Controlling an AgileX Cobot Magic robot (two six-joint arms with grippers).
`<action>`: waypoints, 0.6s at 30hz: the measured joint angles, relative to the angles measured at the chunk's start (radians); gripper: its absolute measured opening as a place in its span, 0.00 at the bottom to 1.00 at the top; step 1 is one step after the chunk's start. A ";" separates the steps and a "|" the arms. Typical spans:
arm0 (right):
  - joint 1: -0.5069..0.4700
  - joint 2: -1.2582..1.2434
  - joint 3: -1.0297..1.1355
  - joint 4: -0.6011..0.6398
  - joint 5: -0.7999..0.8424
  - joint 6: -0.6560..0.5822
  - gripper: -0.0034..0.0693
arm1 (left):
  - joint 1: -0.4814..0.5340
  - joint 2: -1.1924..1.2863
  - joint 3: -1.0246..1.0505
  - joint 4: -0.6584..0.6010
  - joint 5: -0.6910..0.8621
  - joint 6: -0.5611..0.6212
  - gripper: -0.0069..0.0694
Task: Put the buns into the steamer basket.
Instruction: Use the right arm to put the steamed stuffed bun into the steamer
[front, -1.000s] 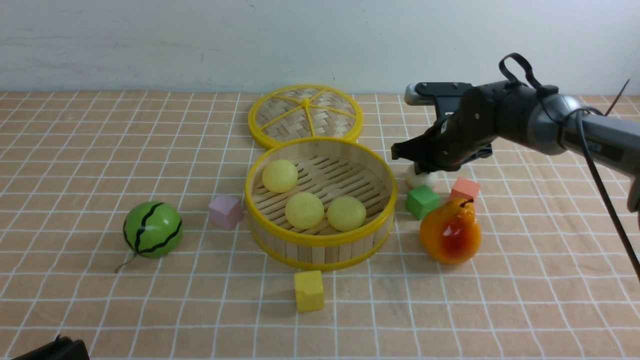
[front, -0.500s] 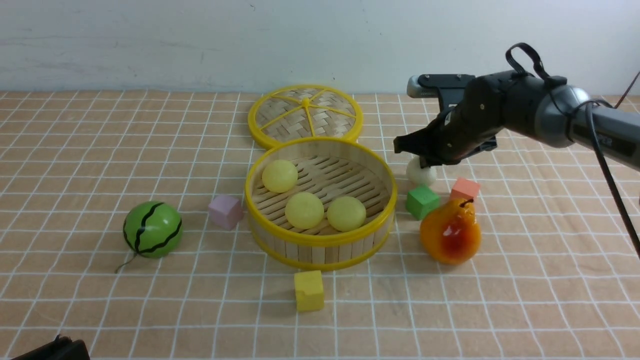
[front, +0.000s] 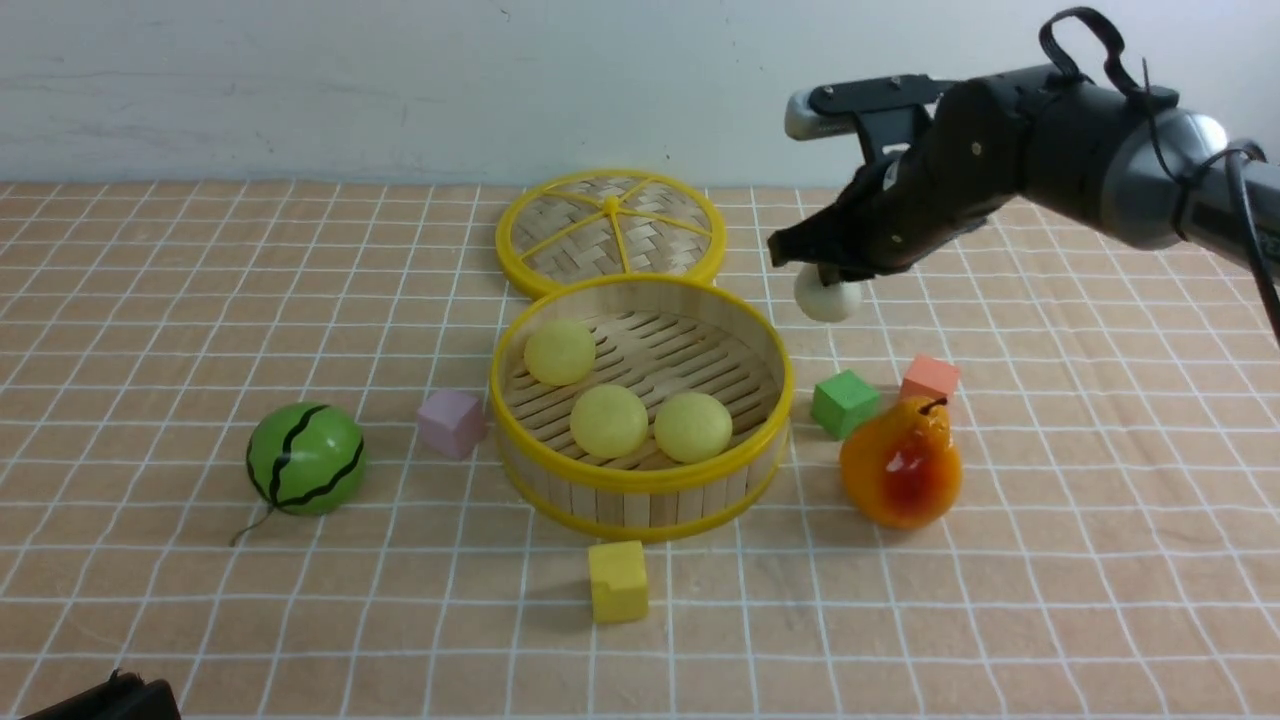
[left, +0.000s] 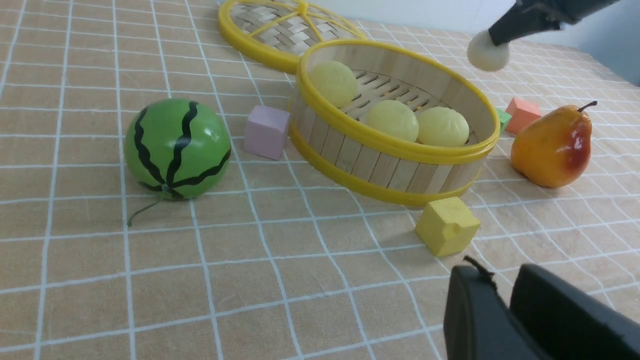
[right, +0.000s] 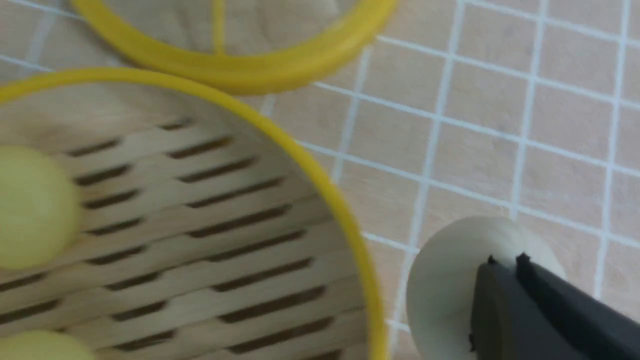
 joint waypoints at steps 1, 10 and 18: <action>0.019 -0.009 -0.001 0.017 -0.009 -0.023 0.05 | 0.000 0.000 0.000 0.000 0.000 0.000 0.24; 0.108 0.063 -0.001 0.071 -0.170 -0.072 0.07 | 0.000 0.000 0.000 0.000 0.000 0.000 0.25; 0.126 0.167 0.000 0.117 -0.252 -0.072 0.34 | 0.000 0.000 0.000 0.000 0.000 0.000 0.26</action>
